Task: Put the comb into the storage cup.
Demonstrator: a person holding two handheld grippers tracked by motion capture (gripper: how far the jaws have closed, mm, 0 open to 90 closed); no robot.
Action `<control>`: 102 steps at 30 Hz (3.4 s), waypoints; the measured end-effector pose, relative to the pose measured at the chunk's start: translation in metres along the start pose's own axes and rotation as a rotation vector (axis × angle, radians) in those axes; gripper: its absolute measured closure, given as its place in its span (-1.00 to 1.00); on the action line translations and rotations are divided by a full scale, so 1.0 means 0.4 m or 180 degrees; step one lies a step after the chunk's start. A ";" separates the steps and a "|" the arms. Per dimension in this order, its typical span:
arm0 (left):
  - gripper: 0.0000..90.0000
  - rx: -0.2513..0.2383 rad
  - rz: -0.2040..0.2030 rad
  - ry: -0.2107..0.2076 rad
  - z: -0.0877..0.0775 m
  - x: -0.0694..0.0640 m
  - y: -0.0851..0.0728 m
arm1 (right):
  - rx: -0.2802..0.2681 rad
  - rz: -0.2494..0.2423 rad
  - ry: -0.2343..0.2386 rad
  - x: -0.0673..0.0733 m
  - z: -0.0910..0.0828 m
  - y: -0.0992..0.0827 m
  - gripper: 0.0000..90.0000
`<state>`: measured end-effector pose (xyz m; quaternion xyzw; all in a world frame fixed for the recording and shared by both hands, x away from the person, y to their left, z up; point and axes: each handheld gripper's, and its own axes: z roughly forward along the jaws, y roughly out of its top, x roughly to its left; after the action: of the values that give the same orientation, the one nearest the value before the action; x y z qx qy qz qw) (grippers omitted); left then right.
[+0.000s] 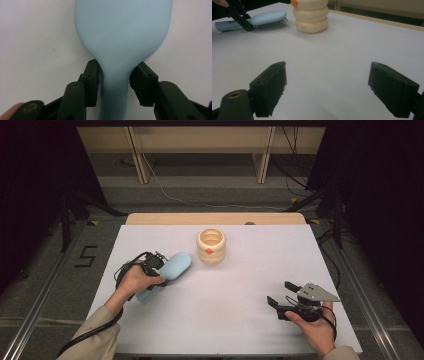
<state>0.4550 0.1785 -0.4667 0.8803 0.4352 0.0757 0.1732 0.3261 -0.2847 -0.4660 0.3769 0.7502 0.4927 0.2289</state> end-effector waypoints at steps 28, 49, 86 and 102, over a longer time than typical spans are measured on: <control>0.54 -0.0091 -0.0066 -0.0012 -0.003 -0.005 -0.012 | 0.0015 -0.0007 -0.0003 -0.001 0.000 -0.001 -0.65; 0.54 -0.0333 -0.0167 -0.0059 -0.012 0.004 -0.032 | 0.0031 -0.0008 -0.0004 0.000 0.002 -0.002 -0.64; 0.54 -0.1041 -0.0166 0.0100 -0.089 -0.046 -0.045 | 0.0043 -0.0036 0.0035 0.002 0.003 -0.003 -0.64; 0.54 -0.1327 -0.0240 0.0171 -0.108 -0.054 -0.046 | 0.0053 -0.0037 0.0042 0.003 0.004 -0.004 -0.65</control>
<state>0.4160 0.1818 -0.4328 0.8061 0.4472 0.1811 0.3426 0.3261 -0.2834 -0.4679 0.3712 0.7579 0.4876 0.2238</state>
